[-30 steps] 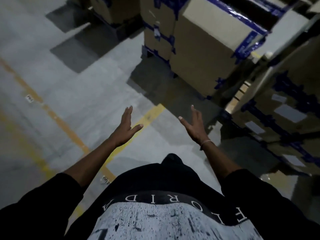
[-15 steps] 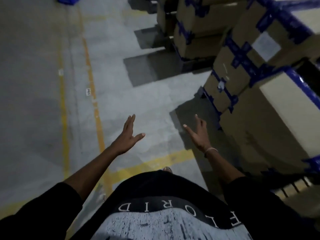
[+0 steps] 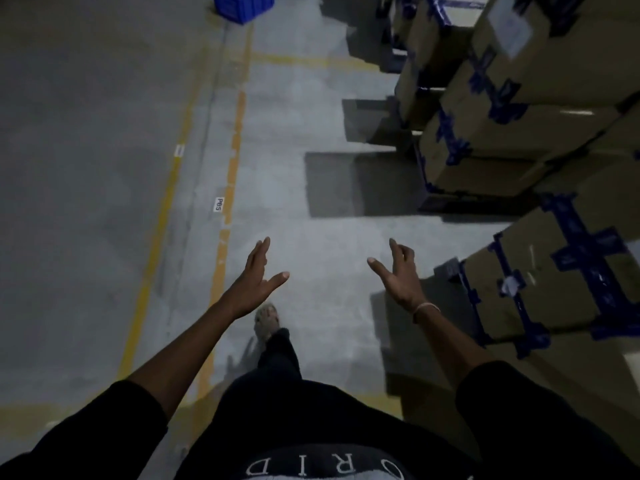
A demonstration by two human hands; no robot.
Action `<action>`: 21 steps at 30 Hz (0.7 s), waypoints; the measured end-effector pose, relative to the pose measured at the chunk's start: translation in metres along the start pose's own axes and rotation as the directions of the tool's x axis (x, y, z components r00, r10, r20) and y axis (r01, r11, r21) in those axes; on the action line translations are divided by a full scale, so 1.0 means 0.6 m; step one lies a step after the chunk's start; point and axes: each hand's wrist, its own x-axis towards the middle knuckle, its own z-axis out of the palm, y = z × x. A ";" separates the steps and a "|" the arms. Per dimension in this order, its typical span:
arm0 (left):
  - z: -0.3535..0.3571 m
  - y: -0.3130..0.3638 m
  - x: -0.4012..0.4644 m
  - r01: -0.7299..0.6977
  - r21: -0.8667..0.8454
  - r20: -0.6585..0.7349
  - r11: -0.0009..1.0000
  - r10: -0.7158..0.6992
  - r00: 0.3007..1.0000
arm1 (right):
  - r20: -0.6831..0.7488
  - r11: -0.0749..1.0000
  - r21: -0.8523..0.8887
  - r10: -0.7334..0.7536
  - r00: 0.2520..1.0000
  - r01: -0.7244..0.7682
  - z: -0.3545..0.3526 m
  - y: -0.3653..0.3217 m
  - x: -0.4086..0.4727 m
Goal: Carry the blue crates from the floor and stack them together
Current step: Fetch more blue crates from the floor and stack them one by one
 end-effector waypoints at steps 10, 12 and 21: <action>-0.276 0.036 0.341 -0.016 0.089 0.022 0.996 0.014 1.000 | 0.003 0.999 0.033 0.010 1.000 -0.010 0.082 -0.218 0.360; -0.321 0.051 0.393 -0.008 0.115 0.037 0.993 0.004 0.999 | 0.014 0.999 0.032 0.007 1.000 -0.008 0.092 -0.256 0.415; -0.474 0.068 0.672 0.017 0.100 0.003 0.995 -0.017 1.000 | 0.063 0.999 0.027 -0.024 0.998 0.022 0.124 -0.373 0.737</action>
